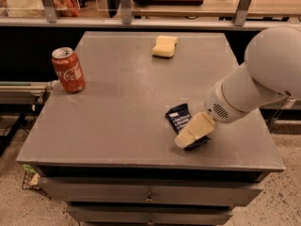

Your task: Move rxbar blueberry near sponge

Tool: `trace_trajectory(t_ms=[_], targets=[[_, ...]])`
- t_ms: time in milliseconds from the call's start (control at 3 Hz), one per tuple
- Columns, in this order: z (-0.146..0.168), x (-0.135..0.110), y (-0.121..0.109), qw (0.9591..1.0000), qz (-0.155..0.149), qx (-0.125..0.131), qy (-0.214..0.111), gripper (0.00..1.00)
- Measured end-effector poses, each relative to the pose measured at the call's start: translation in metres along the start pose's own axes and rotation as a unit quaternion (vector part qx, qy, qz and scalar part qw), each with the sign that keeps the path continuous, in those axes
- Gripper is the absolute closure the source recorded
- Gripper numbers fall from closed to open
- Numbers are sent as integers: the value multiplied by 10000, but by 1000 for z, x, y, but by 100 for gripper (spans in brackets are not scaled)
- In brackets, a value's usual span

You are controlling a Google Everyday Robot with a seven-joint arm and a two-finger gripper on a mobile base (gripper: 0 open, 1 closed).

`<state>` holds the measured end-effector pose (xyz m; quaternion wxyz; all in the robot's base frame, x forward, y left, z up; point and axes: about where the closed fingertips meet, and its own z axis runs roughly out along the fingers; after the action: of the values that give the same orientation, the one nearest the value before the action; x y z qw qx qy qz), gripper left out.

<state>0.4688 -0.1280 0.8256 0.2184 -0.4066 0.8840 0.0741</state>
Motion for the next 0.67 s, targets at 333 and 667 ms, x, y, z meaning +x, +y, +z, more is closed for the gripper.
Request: trace_trajectory(t_ms=[333,667], targets=[[14,-4,2,9997,186,-137,64,18],[19,-8,4,9994,261,-191,100,40]])
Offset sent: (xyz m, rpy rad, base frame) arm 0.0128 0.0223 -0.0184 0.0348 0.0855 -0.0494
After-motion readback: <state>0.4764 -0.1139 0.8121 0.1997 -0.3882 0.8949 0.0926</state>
